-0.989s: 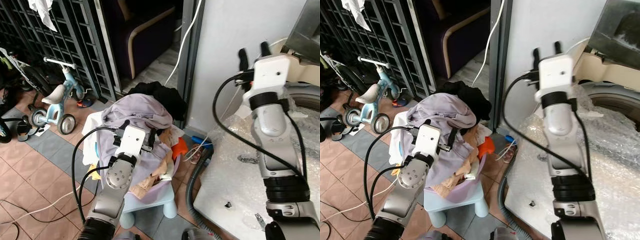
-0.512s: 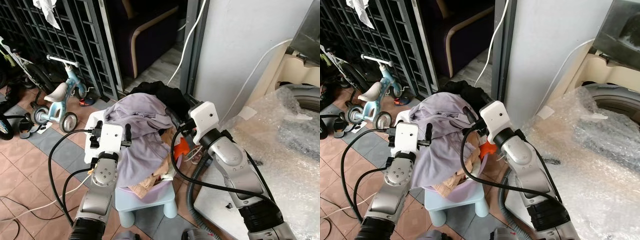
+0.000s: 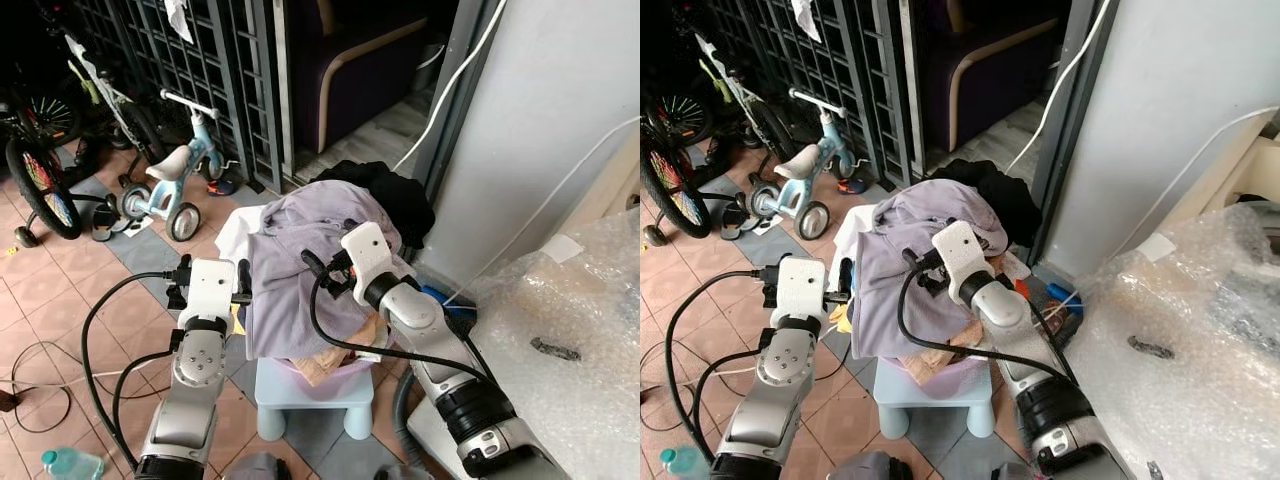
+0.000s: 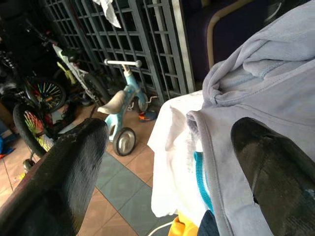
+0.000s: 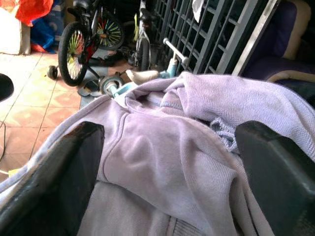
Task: Clothes washing
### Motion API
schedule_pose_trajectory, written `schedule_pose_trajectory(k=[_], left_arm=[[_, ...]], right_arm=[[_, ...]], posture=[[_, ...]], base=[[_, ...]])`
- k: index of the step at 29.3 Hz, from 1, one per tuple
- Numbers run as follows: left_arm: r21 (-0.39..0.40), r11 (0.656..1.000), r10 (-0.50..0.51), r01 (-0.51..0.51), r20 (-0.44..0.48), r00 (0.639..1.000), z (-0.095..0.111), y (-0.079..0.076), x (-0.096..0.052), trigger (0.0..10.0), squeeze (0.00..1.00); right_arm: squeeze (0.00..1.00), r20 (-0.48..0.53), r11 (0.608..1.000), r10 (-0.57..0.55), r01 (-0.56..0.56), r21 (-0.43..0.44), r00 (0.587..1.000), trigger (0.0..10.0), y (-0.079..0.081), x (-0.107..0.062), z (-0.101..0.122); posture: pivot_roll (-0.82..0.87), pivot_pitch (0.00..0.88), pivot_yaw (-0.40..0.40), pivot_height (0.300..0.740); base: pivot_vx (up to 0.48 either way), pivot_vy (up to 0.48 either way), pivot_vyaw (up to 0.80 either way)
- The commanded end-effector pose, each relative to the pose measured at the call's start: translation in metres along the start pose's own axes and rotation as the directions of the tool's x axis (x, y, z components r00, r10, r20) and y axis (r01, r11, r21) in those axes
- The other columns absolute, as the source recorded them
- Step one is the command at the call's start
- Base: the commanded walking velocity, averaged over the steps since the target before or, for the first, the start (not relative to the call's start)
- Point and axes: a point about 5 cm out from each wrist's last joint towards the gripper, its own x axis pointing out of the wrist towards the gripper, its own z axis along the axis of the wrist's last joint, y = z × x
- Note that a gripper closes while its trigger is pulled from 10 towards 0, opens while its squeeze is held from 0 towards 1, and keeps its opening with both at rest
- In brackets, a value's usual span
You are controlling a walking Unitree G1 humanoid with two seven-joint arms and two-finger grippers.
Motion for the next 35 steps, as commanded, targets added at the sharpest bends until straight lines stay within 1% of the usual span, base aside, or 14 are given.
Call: schedule_pose_trajectory(k=[1, 3, 4, 7, 10, 11, 12, 13, 14, 18, 20, 27, 32, 35], left_arm=[[0.016, 1.000, 0.000, -0.001, 0.001, 1.000, 0.002, 0.005, -0.003, 10.0, 0.00], [0.020, 1.000, 0.004, -0.004, -0.007, 1.000, 0.002, 0.010, -0.010, 10.0, 0.00], [0.022, 1.000, 0.005, -0.005, -0.009, 1.000, 0.002, 0.010, -0.012, 10.0, 0.00], [0.027, 1.000, 0.004, -0.004, -0.010, 1.000, 0.002, 0.010, -0.015, 10.0, 0.00], [0.047, 0.999, -0.015, 0.015, 0.000, 1.000, 0.004, 0.008, -0.017, 10.0, 0.00], [0.055, 0.998, -0.026, 0.026, 0.006, 1.000, 0.004, 0.006, -0.018, 10.0, 0.00], [0.055, 0.998, -0.026, 0.026, 0.006, 1.000, 0.004, 0.006, -0.018, 10.0, 0.00], [0.067, 0.997, -0.046, 0.045, 0.012, 0.999, 0.005, 0.004, -0.020, 10.0, 0.00], [0.067, 0.997, -0.046, 0.045, 0.012, 0.999, 0.005, 0.004, -0.020, 10.0, 0.00], [0.068, 0.996, -0.059, 0.059, 0.006, 0.998, 0.006, 0.002, -0.022, 10.0, 0.00], [0.066, 0.996, -0.065, 0.065, 0.002, 0.998, 0.006, 0.001, -0.021, 10.0, 0.00], [0.063, 0.995, -0.082, 0.081, 0.001, 0.997, 0.006, -0.005, -0.019, 10.0, 0.00], [0.079, 0.994, -0.068, 0.069, -0.020, 0.998, 0.003, -0.004, -0.019, 10.0, 0.00], [0.071, 0.995, -0.065, 0.066, -0.021, 0.998, 0.002, -0.004, -0.018, 10.0, 0.00]], right_arm=[[0.01, -0.042, 0.998, -0.033, 0.030, -0.051, 0.999, 10.0, -0.004, 0.007, -0.001], [0.00, -0.137, 0.985, -0.137, 0.119, -0.128, 0.981, 10.0, -0.018, 0.014, -0.008], [0.00, -0.158, 0.980, -0.161, 0.139, -0.141, 0.974, 10.0, -0.022, 0.015, -0.010], [0.00, -0.191, 0.975, -0.192, 0.166, -0.147, 0.963, 10.0, -0.026, 0.015, -0.015], [0.00, -0.225, 0.979, -0.180, 0.154, -0.130, 0.958, 10.0, -0.022, 0.017, -0.020], [0.00, -0.249, 0.984, -0.169, 0.149, -0.096, 0.954, 7.3, -0.019, 0.018, -0.023], [0.00, -0.249, 0.984, -0.169, 0.149, -0.096, 0.954, 7.3, -0.019, 0.018, -0.023], [0.00, -0.292, 0.991, -0.134, 0.129, -0.035, 0.947, 0.0, -0.011, 0.018, -0.030], [0.00, -0.292, 0.991, -0.134, 0.129, -0.035, 0.947, 0.0, -0.011, 0.018, -0.030], [0.00, -0.335, 0.990, -0.088, 0.120, 0.075, 0.938, 0.0, 0.003, 0.018, -0.038], [0.00, -0.339, 0.987, -0.081, 0.123, 0.104, 0.937, 0.0, 0.007, 0.018, -0.040], [0.00, -0.362, 0.982, -0.074, 0.131, 0.136, 0.929, 0.0, 0.008, 0.011, -0.052], [0.00, -0.372, 0.979, -0.076, 0.141, 0.150, 0.925, 0.0, 0.007, 0.007, -0.058], [0.00, -0.374, 0.977, -0.076, 0.144, 0.156, 0.924, 0.0, 0.007, 0.006, -0.060]], posture=[[0.05, 0.000, 0.025, 0.740], [0.09, 0.000, 0.001, 0.740], [0.10, 0.000, -0.004, 0.740], [0.11, 0.000, -0.010, 0.740], [0.11, 0.000, -0.011, 0.740], [0.11, 0.000, -0.011, 0.740], [0.11, 0.000, -0.011, 0.740], [0.11, 0.000, -0.011, 0.740], [0.11, 0.000, -0.011, 0.740], [0.10, 0.000, -0.011, 0.740], [0.09, 0.000, -0.009, 0.740], [0.08, 0.000, -0.017, 0.740], [0.09, 0.000, -0.026, 0.740], [0.09, 0.000, -0.027, 0.740]], base=[[0.000, 0.000, 0.00], [0.000, 0.000, 0.00], [0.000, 0.000, 0.00], [0.000, 0.000, 0.00], [0.000, 0.000, 0.00], [0.000, 0.000, 0.00], [0.000, 0.000, 0.00], [0.000, 0.000, 0.00], [0.000, 0.000, 0.00], [0.000, 0.000, 0.00], [0.000, 0.000, 0.00], [0.000, 0.000, 0.00], [0.000, 0.000, 0.00], [0.000, 0.000, 0.00]])
